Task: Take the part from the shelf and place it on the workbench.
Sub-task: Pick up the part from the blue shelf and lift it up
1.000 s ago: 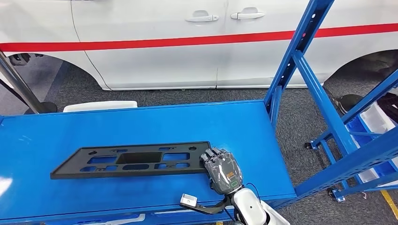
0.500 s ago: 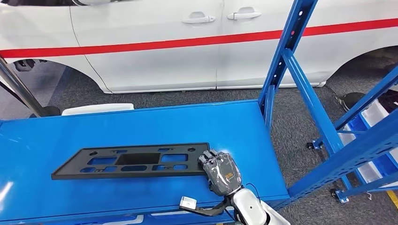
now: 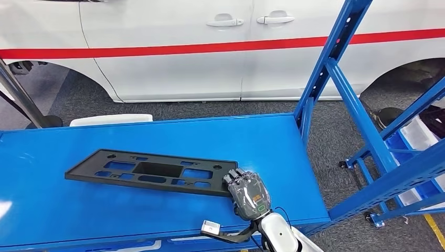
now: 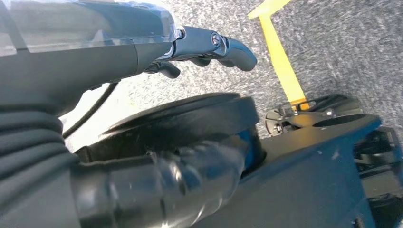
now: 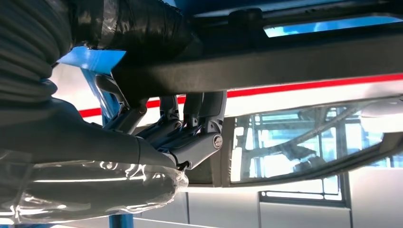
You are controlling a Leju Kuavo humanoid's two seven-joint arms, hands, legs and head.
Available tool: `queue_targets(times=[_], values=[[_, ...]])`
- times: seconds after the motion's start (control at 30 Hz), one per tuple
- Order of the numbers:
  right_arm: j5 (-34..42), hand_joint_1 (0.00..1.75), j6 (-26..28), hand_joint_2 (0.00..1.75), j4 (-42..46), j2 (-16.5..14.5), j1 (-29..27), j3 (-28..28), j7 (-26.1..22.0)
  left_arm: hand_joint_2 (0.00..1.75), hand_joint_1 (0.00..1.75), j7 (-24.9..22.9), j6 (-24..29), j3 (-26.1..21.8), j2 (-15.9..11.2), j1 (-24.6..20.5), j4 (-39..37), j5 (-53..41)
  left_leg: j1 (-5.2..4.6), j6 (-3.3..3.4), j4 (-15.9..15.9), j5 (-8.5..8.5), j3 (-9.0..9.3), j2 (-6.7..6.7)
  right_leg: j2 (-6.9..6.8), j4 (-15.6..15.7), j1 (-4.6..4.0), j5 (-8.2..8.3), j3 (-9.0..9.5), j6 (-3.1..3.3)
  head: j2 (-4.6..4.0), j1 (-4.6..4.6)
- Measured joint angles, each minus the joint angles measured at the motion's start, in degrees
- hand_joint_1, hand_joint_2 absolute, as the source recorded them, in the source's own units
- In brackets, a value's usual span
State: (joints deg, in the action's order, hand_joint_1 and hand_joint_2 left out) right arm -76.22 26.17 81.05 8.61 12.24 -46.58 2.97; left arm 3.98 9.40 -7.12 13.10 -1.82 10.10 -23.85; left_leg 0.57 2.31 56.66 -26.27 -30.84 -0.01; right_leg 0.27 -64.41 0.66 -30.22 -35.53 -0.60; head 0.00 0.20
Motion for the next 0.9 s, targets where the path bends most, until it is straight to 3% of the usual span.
queue_targets(times=[0.07, 0.1, 0.13, 0.17, 0.23, 0.3, 0.4, 0.47, 0.57, 0.6, 0.63, 0.67, 0.73, 0.8, 0.9], values=[[-2.0, 1.75, 0.6, 1.75, 0.1, 0.1, -0.7, 0.0, 1.2, 1.75, 0.00, 0.1, -0.4, 0.0, -0.2, 0.1, 0.0, 0.0, -0.08, 0.24, 0.0, 0.01, -0.12, 0.11, -0.03, -7.5, 0.08, -3.38, -3.61, -0.20, 0.00, 0.00], [-3.4, 1.75, 0.9, 1.75, 0.1, 0.1, -1.1, 0.0, 2.1, 1.75, 0.00, 0.1, -0.5, 0.0, -0.2, 0.1, 0.0, 0.1, -0.11, 0.25, 0.0, -0.01, -0.15, 0.12, -0.04, -9.9, 0.12, -3.95, -4.79, -0.29, 0.00, 0.01], [-5.0, 1.75, 1.3, 1.75, 0.1, 0.1, -1.5, 0.0, 3.0, 1.75, 0.00, 0.0, -0.5, 0.0, -0.3, 0.2, 0.0, 0.1, -0.12, 0.24, 0.1, -0.05, -0.14, 0.09, -0.06, -10.4, 0.16, -3.42, -5.05, -0.34, 0.00, 0.01], [-6.7, 1.75, 1.7, 1.75, 0.2, 0.1, -1.8, 0.0, 4.0, 1.75, 0.00, -0.1, -0.5, 0.0, -0.3, 0.1, 0.0, 0.2, -0.11, 0.20, 0.2, -0.14, -0.10, 0.03, -0.09, -8.4, 0.21, -1.82, -4.10, -0.34, 0.00, 0.02], [-9.5, 1.75, 2.1, 1.75, 0.5, 0.1, -2.3, 0.2, 5.7, 1.75, 0.00, -0.3, -0.5, -0.1, -0.3, 0.0, 0.0, 0.3, -0.16, -0.12, 0.7, -0.51, -0.10, -0.10, -0.17, -0.6, 0.31, 1.85, -0.34, -0.17, 0.00, 0.02], [-11.1, 1.75, 2.4, 1.75, 0.9, 0.1, -2.6, 0.4, 6.7, 1.75, 0.00, -0.5, -0.5, -0.1, -0.3, -0.1, 0.0, 0.3, -0.37, -0.70, 1.2, -0.92, -0.34, -0.18, -0.18, 4.3, 0.21, 3.29, 1.83, 0.22, 0.00, -0.01], [-12.6, 1.75, 2.8, 1.75, 1.4, 0.1, -3.3, 0.6, 7.8, 1.75, 0.00, -0.7, -0.5, -0.2, -0.3, -0.3, 0.0, 0.3, -0.46, -1.57, 1.4, -1.17, -0.49, -0.20, -0.08, 4.9, 0.09, 3.23, 1.88, 1.06, 0.00, -0.02], [-13.3, 1.75, 2.9, 1.75, 1.7, 0.2, -3.4, 0.9, 8.7, 1.75, 0.00, -0.8, -0.5, -0.2, -0.4, -0.4, 0.0, 0.3, -0.36, -2.17, 3.2, -2.64, -1.10, -0.17, -0.15, 5.1, 0.26, 3.36, 2.11, 1.73, 0.00, -0.03], [-13.6, 1.75, 2.8, 1.75, 2.0, 0.2, -3.6, 1.1, 10.0, 1.75, 0.00, -0.9, -0.6, -0.3, -0.4, -0.8, 0.0, 0.4, -0.22, -2.83, 13.0, -8.18, -5.07, -0.10, -0.57, 5.1, 0.26, 3.59, 2.12, 2.27, 0.00, -0.07], [-13.7, 1.75, 2.8, 1.75, 2.1, 0.2, -3.6, 1.1, 10.4, 1.75, 0.00, -1.0, -0.6, -0.3, -0.4, -1.0, 0.0, 0.4, -0.20, -2.92, 16.0, -9.35, -6.17, -0.08, -0.69, 5.1, 0.20, 3.66, 2.05, 2.31, 0.00, -0.07], [-13.7, 1.75, 2.8, 1.75, 2.1, 0.2, -3.7, 1.1, 10.8, 1.75, 0.00, -1.1, -0.7, -0.3, -0.4, -1.2, 0.0, 0.4, -0.20, -2.91, 17.1, -9.40, -6.40, -0.06, -0.74, 5.0, 0.15, 3.67, 1.99, 2.31, 0.00, -0.07], [-13.8, 1.75, 2.7, 1.75, 2.1, 0.1, -3.7, 1.1, 11.1, 1.75, 0.00, -1.2, -0.7, -0.4, -0.4, -1.2, 0.0, 0.4, -0.20, -2.81, 16.1, -8.34, -5.56, -0.05, -0.75, 5.0, 0.12, 3.67, 1.96, 2.31, 0.00, -0.07], [-13.9, 1.75, 2.7, 1.75, 2.1, 0.1, -3.7, 1.1, 11.7, 1.75, 0.00, -1.5, -0.7, -0.4, -0.4, -1.1, 0.0, 0.3, -0.22, -2.33, 8.7, -4.56, -1.67, -0.09, -0.67, 4.9, 0.09, 3.71, 1.97, 2.25, 0.00, -0.07], [-13.9, 1.75, 2.7, 1.75, 2.2, 0.1, -3.7, 1.1, 12.1, 1.75, 0.00, -1.7, -0.7, -0.5, -0.5, -0.8, 0.0, 0.3, -0.48, -1.85, 2.7, -2.48, 1.09, -0.16, -0.57, 4.8, -0.02, 4.00, 1.69, 1.79, 0.00, -0.06], [-13.9, 1.75, 2.7, 1.75, 2.3, 0.1, -3.8, 1.1, 12.3, 1.75, 0.00, -1.8, -0.8, -0.5, -0.5, -0.7, 0.0, 0.3, -0.74, -1.15, 1.3, -1.95, 1.08, -0.23, -0.56, 4.9, -0.06, 4.82, 1.17, 0.60, 0.00, -0.04]])
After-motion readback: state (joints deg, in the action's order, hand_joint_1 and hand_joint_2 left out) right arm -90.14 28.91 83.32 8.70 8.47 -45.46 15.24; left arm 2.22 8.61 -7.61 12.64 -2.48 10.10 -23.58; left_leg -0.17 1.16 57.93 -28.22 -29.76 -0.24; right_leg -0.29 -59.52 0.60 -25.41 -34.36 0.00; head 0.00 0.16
